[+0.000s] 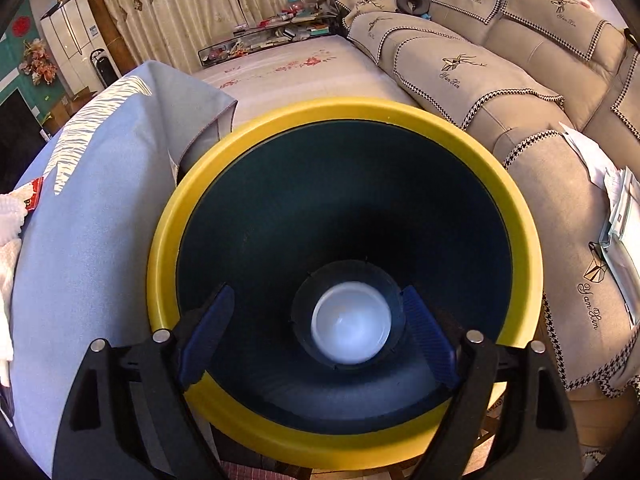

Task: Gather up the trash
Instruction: 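Carry the yogurt tub over the yellow bin and release it, then grasp the white paper cup with the left gripper and carry it to the bin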

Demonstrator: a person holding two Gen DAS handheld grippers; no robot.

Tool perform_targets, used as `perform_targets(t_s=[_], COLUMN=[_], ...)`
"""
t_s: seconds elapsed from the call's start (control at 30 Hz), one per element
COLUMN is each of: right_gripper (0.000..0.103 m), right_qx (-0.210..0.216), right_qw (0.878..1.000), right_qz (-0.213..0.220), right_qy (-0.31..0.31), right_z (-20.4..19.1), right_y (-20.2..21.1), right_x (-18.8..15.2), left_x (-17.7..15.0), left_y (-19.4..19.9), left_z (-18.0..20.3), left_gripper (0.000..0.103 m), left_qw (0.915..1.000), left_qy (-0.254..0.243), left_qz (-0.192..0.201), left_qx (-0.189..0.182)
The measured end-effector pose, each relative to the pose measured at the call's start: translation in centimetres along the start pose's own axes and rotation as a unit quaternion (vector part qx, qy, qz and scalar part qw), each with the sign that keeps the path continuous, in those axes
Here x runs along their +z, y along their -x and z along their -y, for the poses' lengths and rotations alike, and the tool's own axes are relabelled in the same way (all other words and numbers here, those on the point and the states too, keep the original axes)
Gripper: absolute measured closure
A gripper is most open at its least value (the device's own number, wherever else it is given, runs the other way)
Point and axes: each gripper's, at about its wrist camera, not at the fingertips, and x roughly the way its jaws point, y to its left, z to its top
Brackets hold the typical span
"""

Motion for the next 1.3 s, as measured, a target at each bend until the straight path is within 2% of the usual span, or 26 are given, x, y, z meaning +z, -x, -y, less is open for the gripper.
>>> perform_targets(t_s=[0.07, 0.27, 0.43, 0.63, 0.87, 0.97, 1.13, 1.3], right_gripper=[0.021, 0.021, 0.021, 0.021, 0.021, 0.021, 0.020, 0.018], right_qx=[0.003, 0.011, 0.020, 0.025, 0.023, 0.019, 0.011, -0.004], right_qw=[1.000, 1.000, 1.000, 0.999, 0.999, 0.998, 0.996, 0.993], right_qz=[0.003, 0.010, 0.016, 0.025, 0.040, 0.053, 0.084, 0.118], right_qy=[-0.001, 0.000, 0.000, 0.002, 0.000, 0.002, 0.005, 0.000], right_z=[0.0, -0.4, -0.4, -0.5, -0.1, 0.1, 0.8, 2.4], right_y=[0.4, 1.6, 2.6, 3.8, 5.6, 6.9, 9.8, 12.9], right_x=[-0.1, -0.4, -0.7, -1.3, -2.4, -2.9, -3.8, -4.5], left_x=[0.1, 0.2, 0.0, -0.2, 0.2, 0.7, 2.5, 5.2], left_y=[-0.3, -1.0, -0.8, 0.4, 4.6, 6.4, 7.7, 7.1], left_z=[-0.3, -1.4, -2.1, -2.8, -2.4, -1.1, 2.0, 7.5], left_gripper=[0.005, 0.021, 0.039, 0.042, 0.043, 0.043, 0.042, 0.042], left_qw=[1.0000, 0.9999, 0.9996, 0.9997, 0.9995, 0.9983, 0.9940, 0.9846], left_qy=[0.001, 0.016, 0.023, 0.022, 0.000, -0.017, -0.049, -0.103], left_qz=[0.000, -0.003, 0.001, 0.001, 0.026, 0.046, 0.065, 0.072], left_qx=[0.000, -0.007, -0.013, -0.013, -0.020, -0.032, -0.073, -0.122])
